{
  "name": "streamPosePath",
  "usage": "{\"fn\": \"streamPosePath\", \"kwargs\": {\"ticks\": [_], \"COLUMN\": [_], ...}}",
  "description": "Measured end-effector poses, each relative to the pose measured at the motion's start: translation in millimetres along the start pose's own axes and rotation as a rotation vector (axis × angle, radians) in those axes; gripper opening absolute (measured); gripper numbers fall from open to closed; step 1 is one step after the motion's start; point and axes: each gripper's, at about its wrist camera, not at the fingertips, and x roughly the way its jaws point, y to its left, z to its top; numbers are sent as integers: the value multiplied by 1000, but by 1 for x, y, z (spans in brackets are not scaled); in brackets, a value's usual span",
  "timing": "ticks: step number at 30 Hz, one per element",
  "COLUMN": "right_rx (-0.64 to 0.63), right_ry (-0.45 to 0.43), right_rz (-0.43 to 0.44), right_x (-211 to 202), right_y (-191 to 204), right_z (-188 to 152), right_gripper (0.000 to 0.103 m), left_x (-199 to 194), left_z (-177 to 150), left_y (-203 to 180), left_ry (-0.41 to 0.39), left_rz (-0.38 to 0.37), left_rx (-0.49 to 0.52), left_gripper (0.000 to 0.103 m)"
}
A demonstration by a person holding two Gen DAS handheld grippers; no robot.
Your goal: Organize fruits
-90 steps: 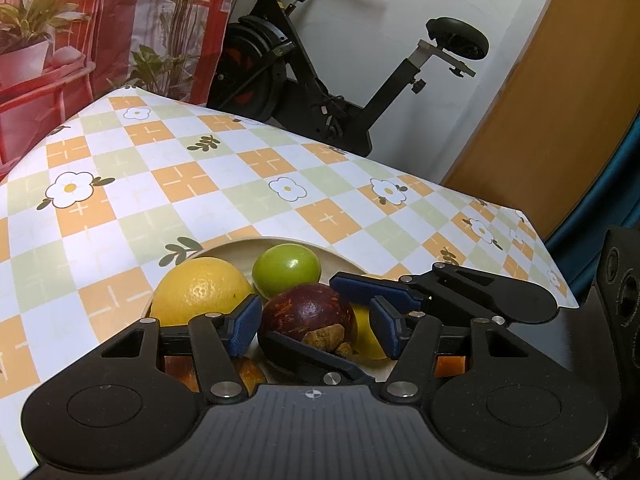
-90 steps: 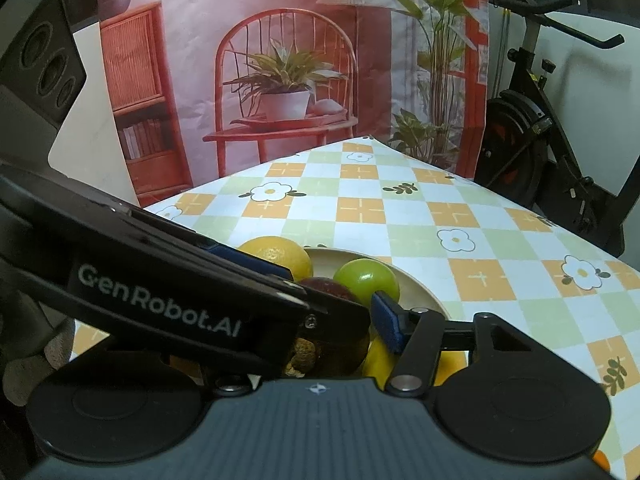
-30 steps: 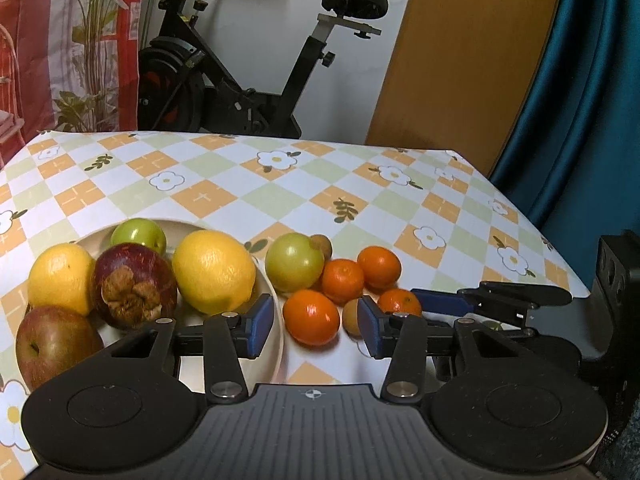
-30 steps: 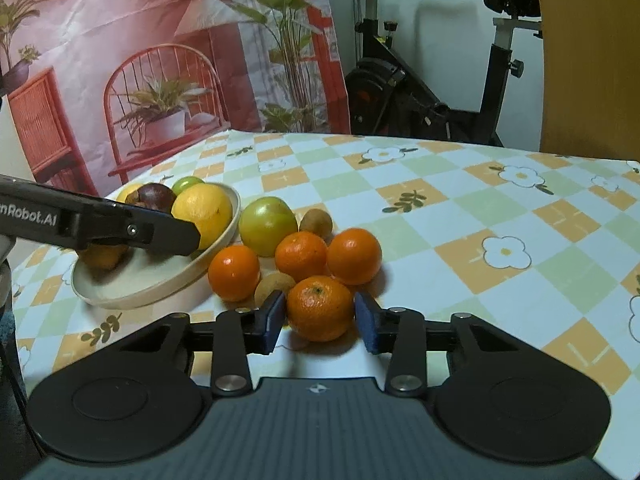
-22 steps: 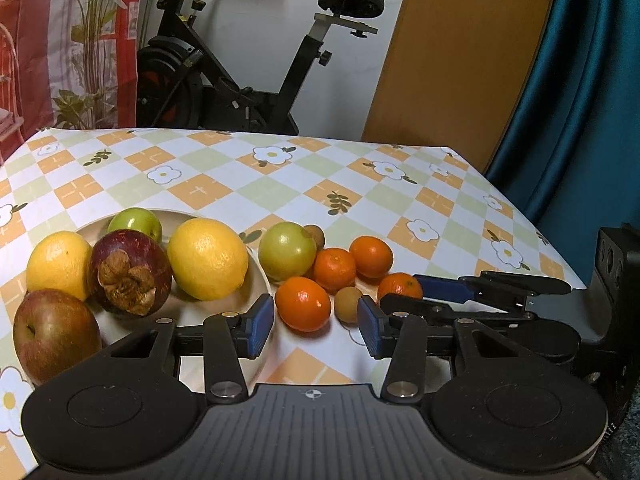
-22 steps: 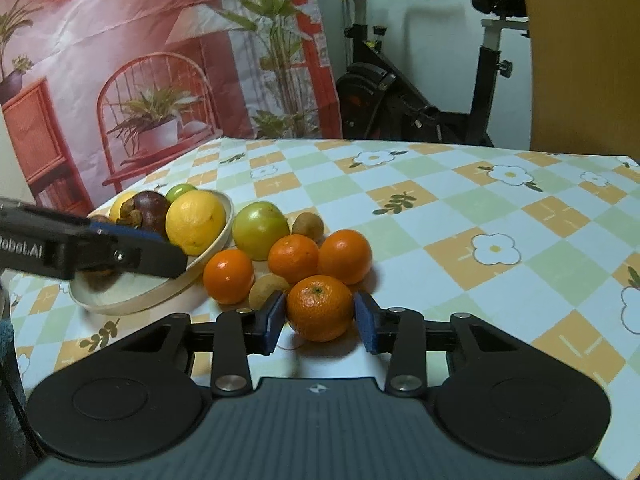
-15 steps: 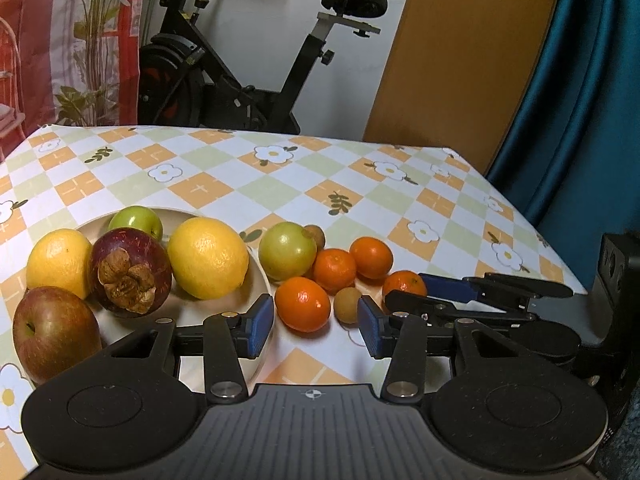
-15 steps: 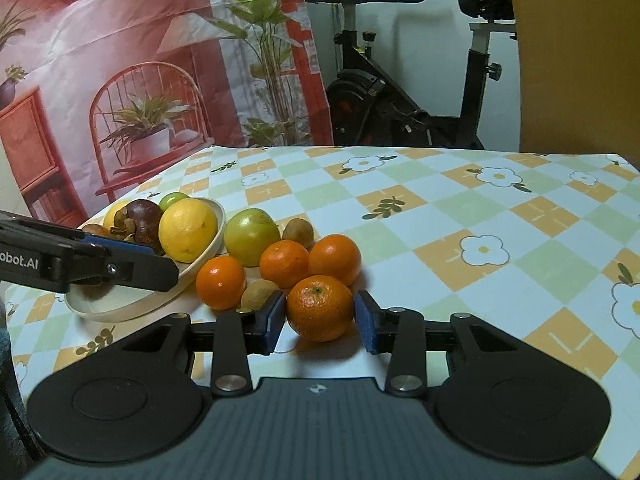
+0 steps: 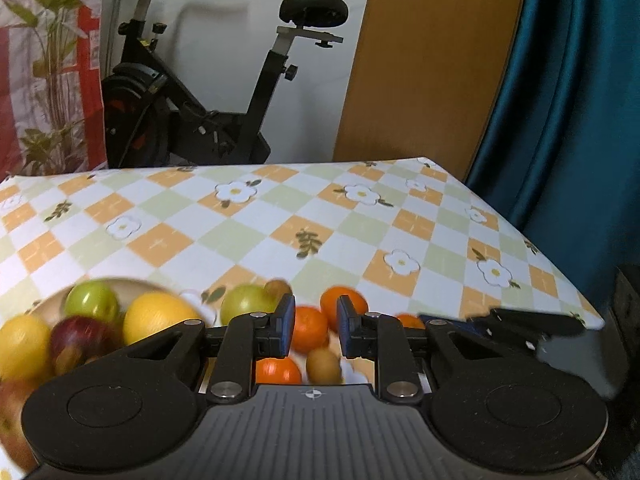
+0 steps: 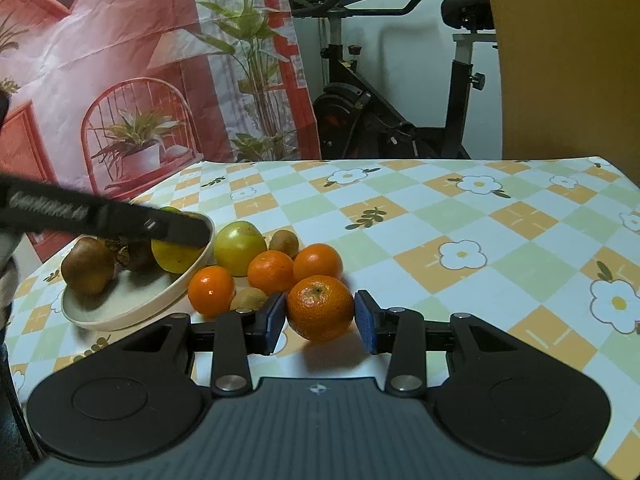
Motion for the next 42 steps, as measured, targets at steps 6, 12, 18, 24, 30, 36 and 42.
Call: {"fn": "streamPosePath", "kwargs": {"ticks": [6,12,18,24,30,36,42], "right_rx": [43,35,45,46,44,43,55], "right_ry": [0,7,14,17,15,7,4], "right_rz": [-5,4,11,8,2,-16,-28], "right_x": [-3,-2,0,1,1,-2,-6], "right_y": [-8,-6,-8,-8,-7,-7,-10], "right_z": [-1,-1,0,0,0,0,-1], "right_gripper": [41,41,41,41,41,41,41], "left_x": [26,37,44,42,30,26,23], "left_z": [3,0,0,-2,-10,-17,-23], "left_y": [-6,-6,-2,-2,-5,-6,-15], "left_ry": [26,45,66,69,77,99,97], "left_rz": [-2,3,-7,-32,-81,-126,-149], "left_rx": [28,45,41,35,16,-15,15], "left_gripper": [24,24,24,24,24,24,24]}}
